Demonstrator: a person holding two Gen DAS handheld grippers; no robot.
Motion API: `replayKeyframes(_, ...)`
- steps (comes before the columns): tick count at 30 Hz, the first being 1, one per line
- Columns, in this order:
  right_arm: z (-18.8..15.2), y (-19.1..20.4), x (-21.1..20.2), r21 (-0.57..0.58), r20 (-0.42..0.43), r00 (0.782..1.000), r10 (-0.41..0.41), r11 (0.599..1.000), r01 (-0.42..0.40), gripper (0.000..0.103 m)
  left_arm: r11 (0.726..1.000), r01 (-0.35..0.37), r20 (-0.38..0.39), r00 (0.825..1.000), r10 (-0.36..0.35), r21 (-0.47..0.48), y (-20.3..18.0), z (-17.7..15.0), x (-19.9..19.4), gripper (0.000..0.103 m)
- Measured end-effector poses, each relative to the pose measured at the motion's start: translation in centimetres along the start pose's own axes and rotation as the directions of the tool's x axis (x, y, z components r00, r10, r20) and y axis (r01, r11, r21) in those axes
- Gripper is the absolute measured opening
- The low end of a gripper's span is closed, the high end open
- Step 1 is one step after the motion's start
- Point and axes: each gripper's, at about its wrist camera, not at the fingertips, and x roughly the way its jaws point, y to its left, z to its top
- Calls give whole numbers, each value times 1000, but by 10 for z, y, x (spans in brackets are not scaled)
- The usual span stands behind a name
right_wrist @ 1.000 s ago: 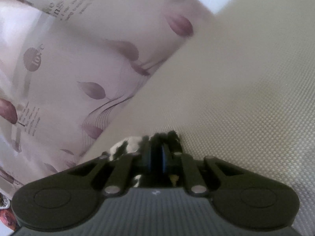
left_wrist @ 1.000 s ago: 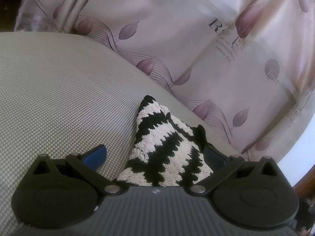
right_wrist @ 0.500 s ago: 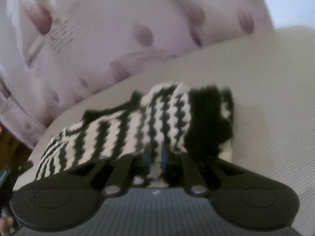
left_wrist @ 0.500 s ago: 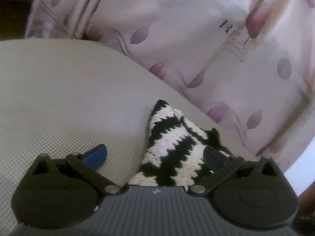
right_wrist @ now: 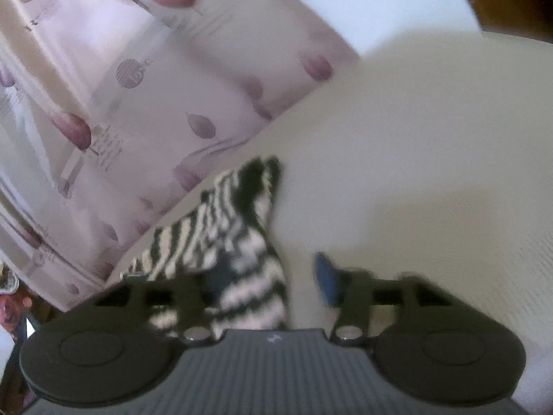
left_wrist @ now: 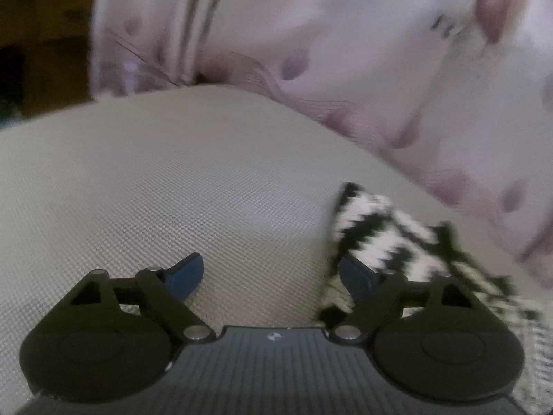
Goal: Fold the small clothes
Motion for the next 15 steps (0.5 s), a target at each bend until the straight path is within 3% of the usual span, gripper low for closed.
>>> replayKeyframes(1, -7, -2, -9, -15, 7, 1000, -12, 1000, 12, 73, 998, 68, -20, 997, -68, -2, 7, 0, -8, 88)
replayKeyframes(3, -23, -5, -27, -46, 7, 999, -32, 998, 33, 73, 984, 178, -52, 983, -178, -9, 22, -3, -28, 94)
replayKeyframes(6, -41, -1, -47, -100, 12, 999, -40, 994, 41, 73, 957, 289, -87, 953, -290, -21, 51, -13, -59, 100)
replayKeyframes(9, -59, 11, -61, -192, 29, 998, -56, 980, 61, 73, 936, 353, -130, 928, -349, 10, 72, -28, -88, 102)
replayKeyframes(12, -75, 17, -67, -200, 22, 1000, -16, 980, 20, 73, 912, 409, -166, 902, -399, 26, 90, -47, -113, 103)
replayKeyframes(15, -90, 24, -65, -227, 8, 1000, -3, 974, 4, 73, 922, 383, -163, 914, -371, 49, 103, -63, -132, 102)
